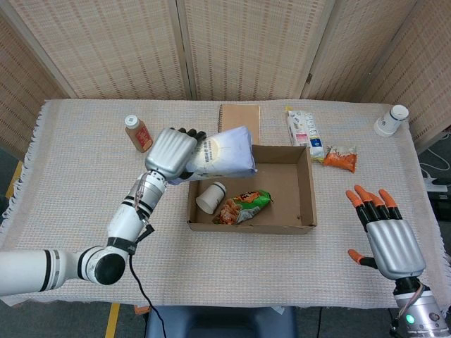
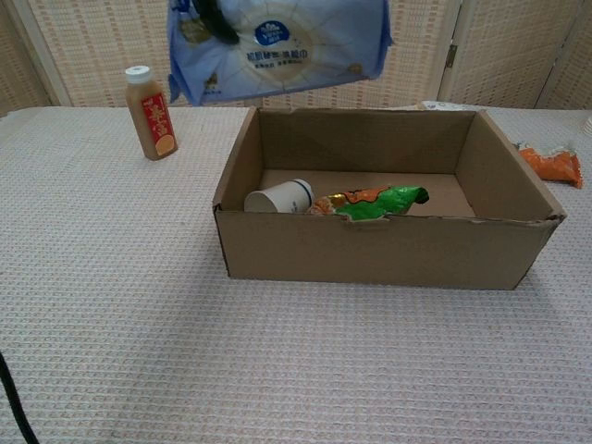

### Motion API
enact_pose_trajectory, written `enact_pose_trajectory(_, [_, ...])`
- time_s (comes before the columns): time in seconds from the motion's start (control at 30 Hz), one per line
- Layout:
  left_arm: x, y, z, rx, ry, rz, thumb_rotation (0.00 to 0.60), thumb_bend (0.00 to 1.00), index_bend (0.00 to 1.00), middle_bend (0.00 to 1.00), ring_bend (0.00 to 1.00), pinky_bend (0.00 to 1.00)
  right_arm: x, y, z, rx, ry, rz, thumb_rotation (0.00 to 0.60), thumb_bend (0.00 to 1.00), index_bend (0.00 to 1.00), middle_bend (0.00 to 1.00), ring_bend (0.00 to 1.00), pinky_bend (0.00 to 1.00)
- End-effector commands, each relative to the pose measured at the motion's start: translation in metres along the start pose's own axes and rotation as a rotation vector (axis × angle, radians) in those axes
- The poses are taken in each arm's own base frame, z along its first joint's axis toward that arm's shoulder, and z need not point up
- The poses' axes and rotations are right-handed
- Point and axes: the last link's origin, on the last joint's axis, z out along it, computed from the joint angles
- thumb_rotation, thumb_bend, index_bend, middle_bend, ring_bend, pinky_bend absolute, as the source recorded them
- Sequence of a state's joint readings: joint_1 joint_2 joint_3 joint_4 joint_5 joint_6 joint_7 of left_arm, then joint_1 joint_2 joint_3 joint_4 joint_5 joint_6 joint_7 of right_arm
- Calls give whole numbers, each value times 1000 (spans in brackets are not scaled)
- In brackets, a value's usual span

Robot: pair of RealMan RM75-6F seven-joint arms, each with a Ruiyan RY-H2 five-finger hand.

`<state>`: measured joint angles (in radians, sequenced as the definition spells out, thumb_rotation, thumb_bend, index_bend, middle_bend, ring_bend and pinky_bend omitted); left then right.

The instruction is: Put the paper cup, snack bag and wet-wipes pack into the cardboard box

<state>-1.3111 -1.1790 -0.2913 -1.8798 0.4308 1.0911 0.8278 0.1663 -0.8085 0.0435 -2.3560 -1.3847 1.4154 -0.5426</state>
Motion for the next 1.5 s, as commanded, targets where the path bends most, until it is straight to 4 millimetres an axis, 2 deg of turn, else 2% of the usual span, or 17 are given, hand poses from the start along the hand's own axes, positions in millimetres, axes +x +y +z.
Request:
enact_pose_trajectory(0.03, [-4, 48, 15, -56, 42, -41, 600, 330, 597, 698, 550, 665, 1, 1, -1, -1, 3, 1, 600, 81, 60, 0, 0, 0])
enact_pose_trajectory(0.13, [-11, 70, 23, -65, 57, -66, 600, 331, 578, 694, 550, 669, 2, 2, -1, -3, 3, 3, 600, 81, 60, 0, 0, 0])
enact_pose_trajectory(0.17, [-15, 77, 25, -65, 57, -72, 600, 327, 554, 676, 547, 667, 2, 2, -1, -3, 2, 4, 600, 81, 60, 0, 0, 0])
enact_pose_trajectory(0.2, [-18, 81, 26, -65, 52, -74, 600, 316, 490, 629, 527, 653, 2, 2, -1, -3, 2, 5, 600, 81, 60, 0, 0, 0])
enact_pose_trajectory(0.23, [-24, 85, 26, -68, 30, -78, 600, 298, 394, 549, 480, 616, 3, 2, -1, -2, 4, 6, 600, 81, 60, 0, 0, 0])
enact_pose_trajectory(0.3, [-30, 87, 26, -74, -9, -84, 600, 240, 107, 247, 242, 400, 4, 3, -1, -1, 6, 8, 600, 80, 60, 0, 0, 0])
enact_pose_trajectory(0.37, [-33, 86, 26, -76, -28, -92, 600, 195, 1, 43, 47, 199, 5, 3, -1, -1, 7, 10, 600, 80, 60, 0, 0, 0])
enact_pose_trajectory(0.4, [-33, 85, 26, -76, -36, -98, 600, 179, 0, 11, 12, 147, 5, 3, -1, -1, 7, 10, 600, 81, 60, 0, 0, 0])
enact_pose_trajectory(0.5, [-32, 77, 25, -67, -50, -121, 600, 141, 0, 0, 0, 63, 4, 3, -1, 2, 1, 9, 600, 80, 59, 0, 0, 0])
enact_pose_trajectory(0.67, [-23, 62, 22, -30, -35, -140, 600, 127, 0, 0, 0, 54, 3, 2, -1, 4, -5, 7, 600, 81, 60, 0, 0, 0])
enact_pose_trajectory(0.8, [-10, 41, 16, 17, 3, -95, 600, 182, 0, 0, 0, 70, 3, 2, -1, 2, -3, 7, 600, 81, 60, 0, 0, 0])
enact_pose_trajectory(0.9, [1, 13, 5, 90, 63, -93, 600, 244, 0, 0, 0, 111, 3, 2, -1, 4, 1, 9, 600, 81, 60, 0, 0, 0])
enact_pose_trajectory(1.03, [4, -39, -28, 180, 105, -47, 600, 266, 0, 0, 0, 181, 3, 1, -3, 11, 1, 11, 600, 81, 60, 0, 0, 0])
enact_pose_trajectory(1.13, [-3, -80, -65, 231, 105, 17, 600, 268, 0, 13, 2, 188, 4, 1, -3, 18, 2, 15, 600, 81, 60, 0, 0, 0])
enact_pose_trajectory(1.23, [-12, -119, -111, 255, 116, 57, 600, 266, 0, 65, 21, 187, 5, 0, -4, 26, 6, 20, 600, 81, 60, 0, 0, 0])
enact_pose_trajectory(1.5, [-48, -173, -222, 124, 161, -47, 600, 203, 23, 120, 38, 200, 5, -1, -9, 42, 6, 27, 600, 80, 60, 0, 0, 0])
